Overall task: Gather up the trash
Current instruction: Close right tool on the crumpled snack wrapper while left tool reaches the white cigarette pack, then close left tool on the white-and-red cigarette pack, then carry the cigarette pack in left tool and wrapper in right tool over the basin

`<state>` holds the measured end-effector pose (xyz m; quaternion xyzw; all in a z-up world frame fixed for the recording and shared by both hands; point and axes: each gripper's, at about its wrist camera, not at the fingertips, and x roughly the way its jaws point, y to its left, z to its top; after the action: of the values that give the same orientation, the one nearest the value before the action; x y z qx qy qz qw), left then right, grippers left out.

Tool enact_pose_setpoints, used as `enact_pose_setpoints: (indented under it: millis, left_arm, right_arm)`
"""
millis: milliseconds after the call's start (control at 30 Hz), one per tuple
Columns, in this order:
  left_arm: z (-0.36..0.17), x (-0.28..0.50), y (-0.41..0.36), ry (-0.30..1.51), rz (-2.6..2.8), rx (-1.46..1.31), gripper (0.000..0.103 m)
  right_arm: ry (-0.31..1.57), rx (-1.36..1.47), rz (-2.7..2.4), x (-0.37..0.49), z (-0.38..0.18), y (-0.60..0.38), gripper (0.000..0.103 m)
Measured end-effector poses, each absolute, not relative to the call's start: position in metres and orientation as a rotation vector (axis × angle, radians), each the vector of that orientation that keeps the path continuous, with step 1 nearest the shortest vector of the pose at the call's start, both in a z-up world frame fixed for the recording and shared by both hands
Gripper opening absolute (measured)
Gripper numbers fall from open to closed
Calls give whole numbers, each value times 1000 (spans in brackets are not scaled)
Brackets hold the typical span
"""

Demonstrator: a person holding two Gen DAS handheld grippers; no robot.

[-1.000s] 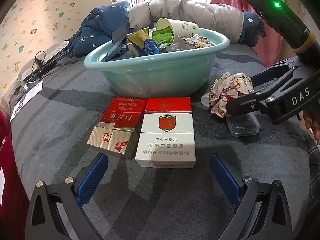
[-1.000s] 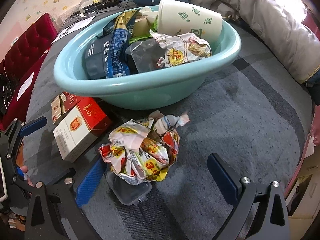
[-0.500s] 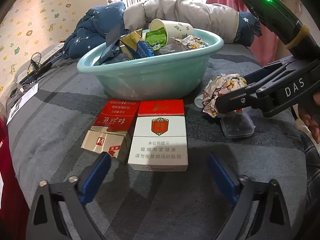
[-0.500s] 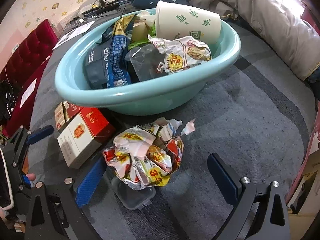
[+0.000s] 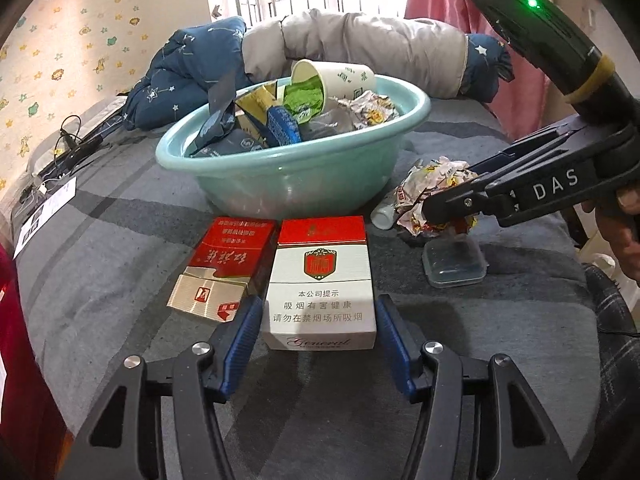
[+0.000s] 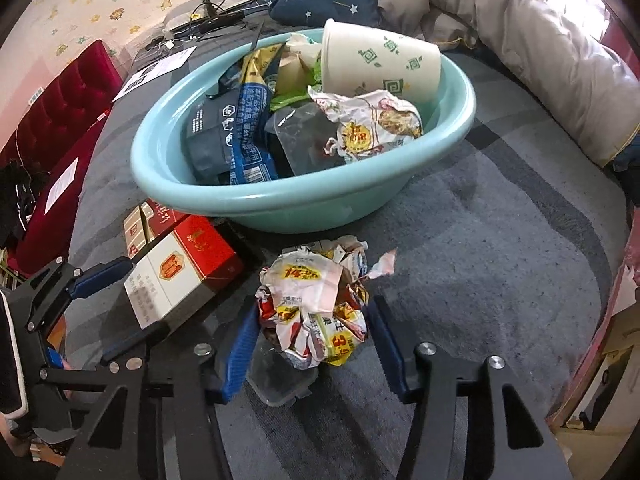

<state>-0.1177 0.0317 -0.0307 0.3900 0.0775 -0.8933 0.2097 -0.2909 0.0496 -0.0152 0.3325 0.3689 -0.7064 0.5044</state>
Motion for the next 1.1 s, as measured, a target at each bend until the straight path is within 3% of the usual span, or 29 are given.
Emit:
enact_pose_setpoints:
  millis: [1100]
  left_arm:
    - [18,-79,75,172,-2495,971,62]
  right_arm:
    - [908,687,-1715,-238,26,116,58]
